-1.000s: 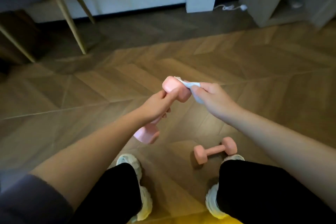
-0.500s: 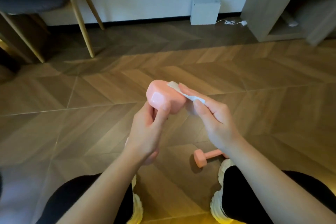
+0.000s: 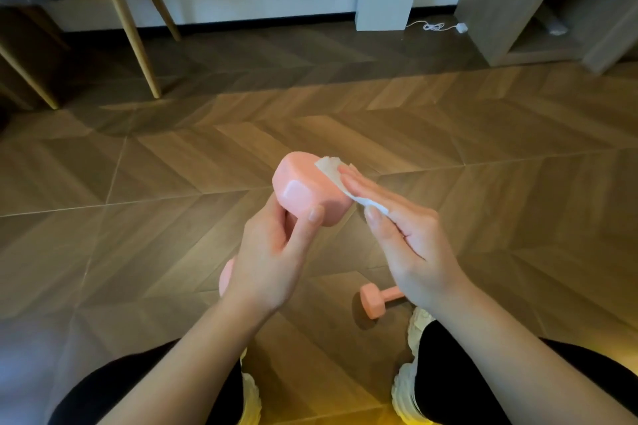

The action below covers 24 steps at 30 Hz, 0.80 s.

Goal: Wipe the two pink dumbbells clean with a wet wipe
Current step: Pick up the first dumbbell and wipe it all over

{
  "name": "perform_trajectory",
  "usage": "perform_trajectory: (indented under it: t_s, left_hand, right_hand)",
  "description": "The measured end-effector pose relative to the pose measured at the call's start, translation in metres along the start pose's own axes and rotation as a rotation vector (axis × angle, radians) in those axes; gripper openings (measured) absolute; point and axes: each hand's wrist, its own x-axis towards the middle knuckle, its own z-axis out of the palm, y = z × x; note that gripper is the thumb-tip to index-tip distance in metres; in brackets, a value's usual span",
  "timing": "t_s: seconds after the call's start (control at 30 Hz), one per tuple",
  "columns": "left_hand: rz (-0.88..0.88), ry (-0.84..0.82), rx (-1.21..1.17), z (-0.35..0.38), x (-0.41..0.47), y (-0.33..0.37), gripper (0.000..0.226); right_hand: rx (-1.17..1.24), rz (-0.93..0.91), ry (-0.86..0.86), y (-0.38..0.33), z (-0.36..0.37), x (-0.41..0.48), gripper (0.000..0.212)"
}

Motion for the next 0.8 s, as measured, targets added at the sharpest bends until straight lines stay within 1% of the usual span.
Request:
perform_trajectory:
  t_s: [0.13,0.23,0.33,0.43,0.53,0.6,0.67,0.73,0.8]
  left_hand:
    - [0.002,-0.002,-0.039,0.0029,-0.0002,-0.0031,0.06]
    - [-0.035,0.002,-0.046,0.0037,-0.0013,-0.0054,0.067]
    - [-0.057,0.008,-0.043,0.0042,-0.0029,-0.0053,0.073]
    - [-0.073,0.012,-0.075,0.0041,-0.0026,-0.0036,0.077]
    - [-0.05,0.001,-0.055,0.0039,-0.0025,-0.0055,0.079]
    - [-0.055,-0.015,-0.055,0.0032,-0.0027,-0.0067,0.077]
    - [-0.055,-0.024,-0.059,0.0028,-0.0028,-0.0086,0.07]
    - [-0.02,-0.039,-0.03,0.0026,-0.0031,-0.0088,0.061]
    - [0.005,-0.048,-0.016,0.0019,-0.0027,-0.0077,0.052]
  right_hand:
    - [-0.042,-0.066,-0.024,-0.0002,-0.0002,-0.0022,0.037]
    - [-0.053,-0.029,0.012,-0.0003,-0.0011,-0.0019,0.037]
    - [-0.064,-0.064,-0.027,-0.0005,-0.0002,-0.0042,0.038]
    - [-0.059,-0.021,-0.002,-0.0008,-0.002,-0.0024,0.039]
    - [-0.079,-0.065,-0.036,-0.001,-0.0006,-0.0037,0.038]
    - [-0.066,-0.019,-0.026,0.0,-0.0008,-0.0025,0.038]
    - [-0.058,0.025,-0.007,0.0004,-0.0014,-0.0016,0.037]
    - [-0.069,-0.004,-0.014,0.0004,-0.001,-0.0032,0.037]
    - [-0.052,0.019,0.002,-0.0002,-0.0014,-0.0022,0.038]
